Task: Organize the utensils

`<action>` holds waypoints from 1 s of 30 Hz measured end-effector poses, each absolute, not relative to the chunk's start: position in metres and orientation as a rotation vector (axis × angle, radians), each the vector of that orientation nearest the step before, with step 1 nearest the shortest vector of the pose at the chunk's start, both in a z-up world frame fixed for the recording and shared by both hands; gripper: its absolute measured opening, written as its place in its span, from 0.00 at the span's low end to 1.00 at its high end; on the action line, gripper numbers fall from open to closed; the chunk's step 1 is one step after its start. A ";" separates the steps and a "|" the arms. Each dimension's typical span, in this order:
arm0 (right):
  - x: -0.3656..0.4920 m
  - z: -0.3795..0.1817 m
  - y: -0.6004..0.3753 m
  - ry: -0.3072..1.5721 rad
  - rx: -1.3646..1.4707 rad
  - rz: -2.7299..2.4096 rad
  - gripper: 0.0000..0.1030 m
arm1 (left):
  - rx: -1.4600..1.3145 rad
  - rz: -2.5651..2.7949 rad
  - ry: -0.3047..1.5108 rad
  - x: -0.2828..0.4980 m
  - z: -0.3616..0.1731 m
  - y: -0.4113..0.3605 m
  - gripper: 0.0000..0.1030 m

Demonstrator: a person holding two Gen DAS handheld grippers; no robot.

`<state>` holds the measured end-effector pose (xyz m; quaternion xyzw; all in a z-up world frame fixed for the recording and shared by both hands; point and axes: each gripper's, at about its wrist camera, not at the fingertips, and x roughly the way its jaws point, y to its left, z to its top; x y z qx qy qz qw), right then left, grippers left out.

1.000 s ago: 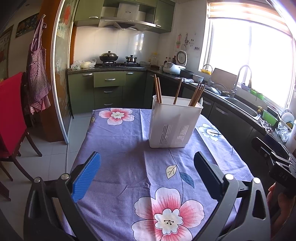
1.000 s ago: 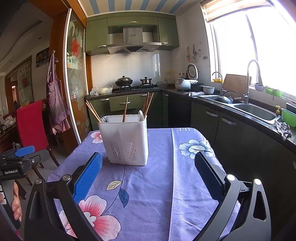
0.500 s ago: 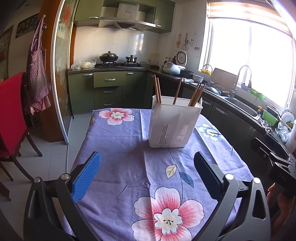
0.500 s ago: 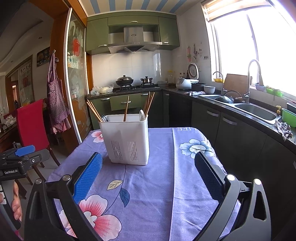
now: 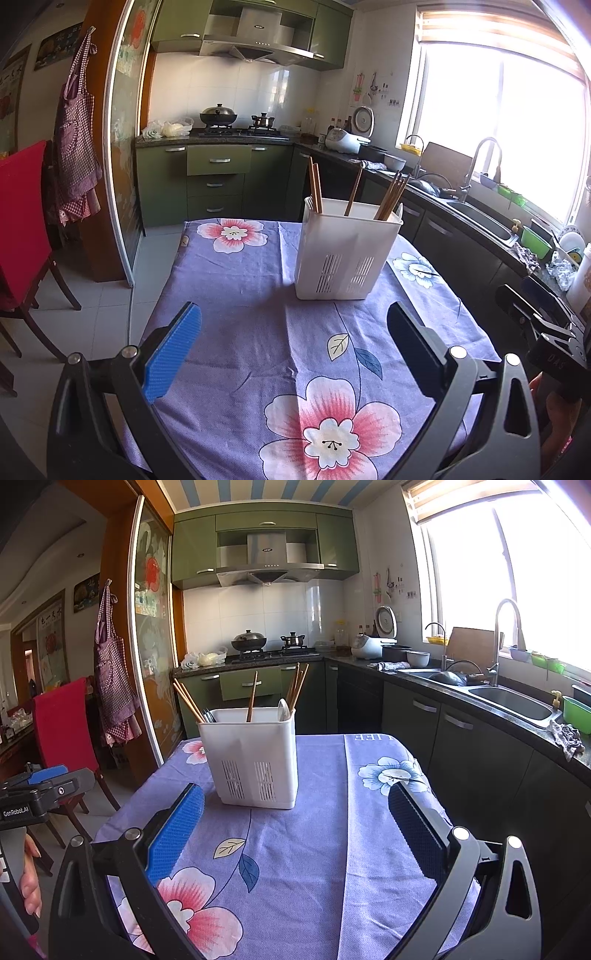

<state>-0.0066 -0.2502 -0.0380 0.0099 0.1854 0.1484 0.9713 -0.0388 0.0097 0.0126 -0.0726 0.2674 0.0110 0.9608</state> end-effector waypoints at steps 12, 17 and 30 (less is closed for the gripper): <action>-0.006 -0.038 -0.251 0.380 0.018 0.298 0.95 | -0.129 0.030 0.544 -0.037 0.013 0.007 0.93; -0.005 -0.039 -0.250 0.384 0.016 0.300 0.95 | -0.127 0.029 0.539 -0.038 0.013 0.007 0.93; -0.001 -0.043 -0.247 0.393 0.009 0.298 0.95 | -0.121 0.047 0.538 -0.037 0.014 0.009 0.93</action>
